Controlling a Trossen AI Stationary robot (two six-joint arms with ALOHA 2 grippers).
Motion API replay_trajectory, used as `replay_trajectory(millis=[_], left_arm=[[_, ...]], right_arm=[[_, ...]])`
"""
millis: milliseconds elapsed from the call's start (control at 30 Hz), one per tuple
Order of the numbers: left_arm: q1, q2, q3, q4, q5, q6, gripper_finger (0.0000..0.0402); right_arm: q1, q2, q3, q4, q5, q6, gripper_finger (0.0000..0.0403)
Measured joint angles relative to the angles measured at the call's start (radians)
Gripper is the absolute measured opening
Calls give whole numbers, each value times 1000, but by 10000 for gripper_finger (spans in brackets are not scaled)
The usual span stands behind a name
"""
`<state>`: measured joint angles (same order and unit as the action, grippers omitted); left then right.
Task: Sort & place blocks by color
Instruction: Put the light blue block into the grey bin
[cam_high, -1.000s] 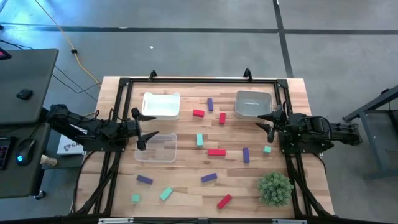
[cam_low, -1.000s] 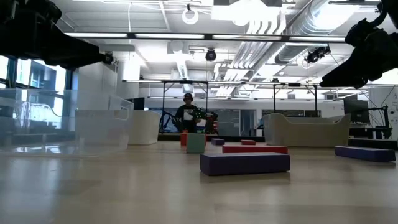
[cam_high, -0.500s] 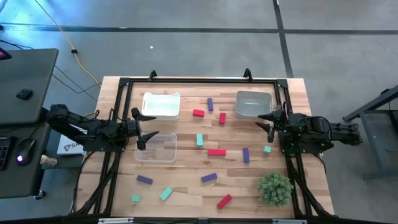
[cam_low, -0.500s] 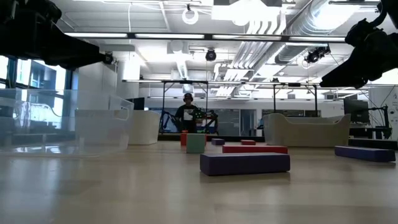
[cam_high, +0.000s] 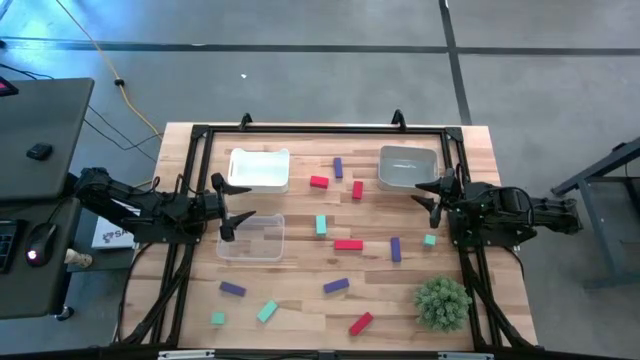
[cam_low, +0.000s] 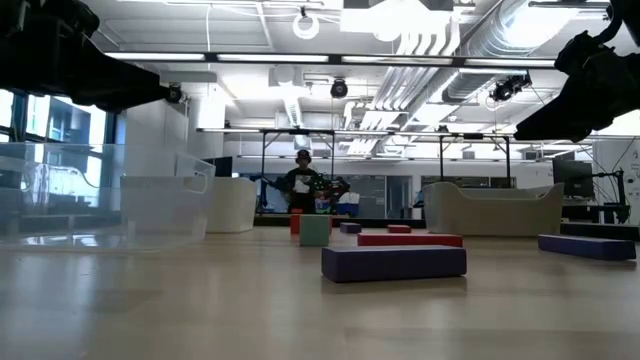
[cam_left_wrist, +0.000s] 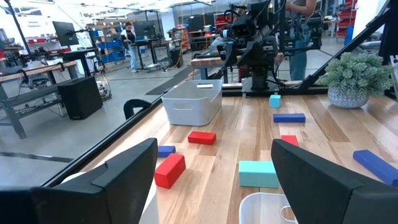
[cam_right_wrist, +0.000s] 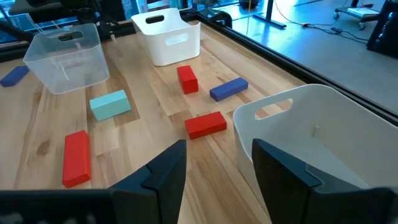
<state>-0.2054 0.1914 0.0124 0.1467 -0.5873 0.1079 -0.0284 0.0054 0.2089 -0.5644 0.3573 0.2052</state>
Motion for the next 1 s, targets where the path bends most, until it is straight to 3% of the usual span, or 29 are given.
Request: replay_trajectory(millis=[333, 567, 833, 1000], left_arm=[[0, 0, 0, 0, 0, 0, 305], [0, 0, 0, 1, 0, -7, 305], [0, 0, 0, 20, 0, -261, 305], [0, 0, 0, 53, 0, -394, 305]], right_arm=[[0, 0, 0, 8, 14, 7, 174], [0, 0, 0, 168, 48, 190, 174], [0, 0, 0, 271, 61, 366, 174], [0, 0, 0, 313, 71, 373, 174]])
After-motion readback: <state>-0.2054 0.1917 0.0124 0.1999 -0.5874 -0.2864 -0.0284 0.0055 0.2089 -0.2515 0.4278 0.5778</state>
